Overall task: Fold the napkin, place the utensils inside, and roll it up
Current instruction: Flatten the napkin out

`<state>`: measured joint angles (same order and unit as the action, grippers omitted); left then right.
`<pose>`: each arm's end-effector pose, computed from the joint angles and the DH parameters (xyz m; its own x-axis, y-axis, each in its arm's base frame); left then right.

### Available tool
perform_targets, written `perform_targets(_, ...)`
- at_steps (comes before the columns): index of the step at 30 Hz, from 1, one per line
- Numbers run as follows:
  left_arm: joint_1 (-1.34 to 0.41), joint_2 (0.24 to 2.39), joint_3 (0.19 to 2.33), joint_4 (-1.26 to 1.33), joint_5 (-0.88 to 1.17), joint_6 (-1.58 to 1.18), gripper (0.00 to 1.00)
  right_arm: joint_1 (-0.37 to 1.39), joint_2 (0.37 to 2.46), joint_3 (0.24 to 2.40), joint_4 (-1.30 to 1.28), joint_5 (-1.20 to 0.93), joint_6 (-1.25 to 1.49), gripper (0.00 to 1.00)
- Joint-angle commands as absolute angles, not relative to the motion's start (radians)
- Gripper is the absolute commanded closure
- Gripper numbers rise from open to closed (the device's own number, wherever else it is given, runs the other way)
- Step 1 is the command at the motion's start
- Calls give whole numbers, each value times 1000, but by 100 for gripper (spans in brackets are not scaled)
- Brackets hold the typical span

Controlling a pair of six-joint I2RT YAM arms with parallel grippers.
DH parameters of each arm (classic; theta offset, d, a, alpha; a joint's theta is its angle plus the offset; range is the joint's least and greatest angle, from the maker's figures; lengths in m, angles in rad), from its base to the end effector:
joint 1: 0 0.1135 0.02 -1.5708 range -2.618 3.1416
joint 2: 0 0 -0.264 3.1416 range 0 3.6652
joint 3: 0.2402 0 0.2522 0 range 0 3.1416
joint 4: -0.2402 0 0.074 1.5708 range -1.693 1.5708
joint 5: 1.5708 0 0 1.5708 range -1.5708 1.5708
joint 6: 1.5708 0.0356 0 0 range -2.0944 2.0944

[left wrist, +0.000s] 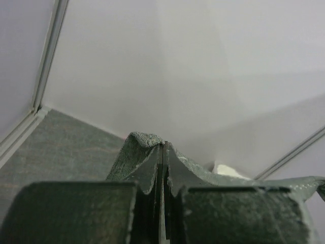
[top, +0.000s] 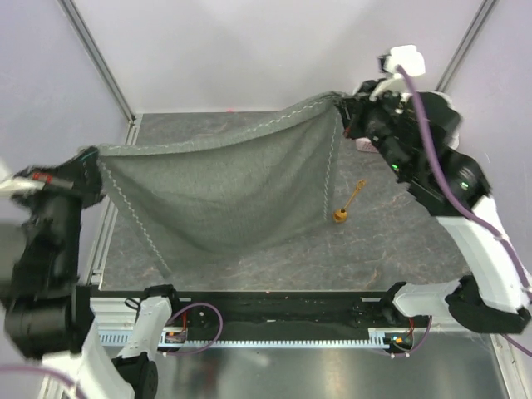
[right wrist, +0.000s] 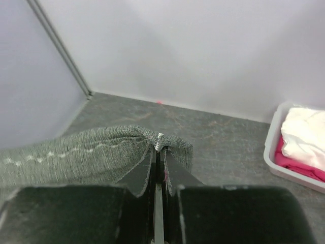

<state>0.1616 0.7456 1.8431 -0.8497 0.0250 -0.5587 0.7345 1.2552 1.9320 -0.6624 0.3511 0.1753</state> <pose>-0.0092 -0.0024 0.5649 0.2778 -0.4916 -0.8253 0.0122 0.8609 -0.5087 0.1558 0.1242 0.5662 -0.0547 0.1712 -0.9837 -0.3702 0.9115 0.1793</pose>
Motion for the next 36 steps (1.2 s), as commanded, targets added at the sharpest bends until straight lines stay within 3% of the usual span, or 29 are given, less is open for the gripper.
perform_targets(1, 163, 894, 1656, -803, -3, -529, 98, 704, 1405, 1896, -609, 404, 161, 100)
perform_targets(6, 166, 1073, 1445, -657, -11, -488, 98, 612, 1554, 1801, -468, 328, 182, 100)
perform_targets(11, 231, 1349, 1376, -474, -64, -471, 98, 510, 1846, 1863, -299, 235, 233, 100)
perform_targets(12, 247, 1395, 1390, -459, -61, -474, 96, 496, 1952, 1893, -281, 207, 244, 90)
perform_targets(13, 259, 1502, 1405, -445, -55, -479, 86, 483, 2009, 1935, -279, 172, 274, 72)
perform_targets(14, 277, 1547, 1426, -442, -19, -479, 72, 457, 2064, 2038, -291, 59, 285, 36)
perform_targets(15, 281, 1595, 1481, -455, -3, -473, 49, 448, 2150, 2089, -308, 14, 307, 29)
perform_targets(17, 275, 1652, 1522, -468, 67, -471, 38, 445, 2184, 2160, -339, -44, 327, 16)
perform_targets(18, 270, 1649, 1528, -468, 78, -475, 25, 443, 2171, 2152, -337, -75, 328, 13)
perform_targets(21, 252, 1597, 1500, -468, 95, -460, 12, 445, 2071, 2044, -339, -77, 313, 11)
perform_targets(36, 230, 1004, 892, -581, 250, -517, 10, 446, 1284, 1079, -617, 31, 527, 13)
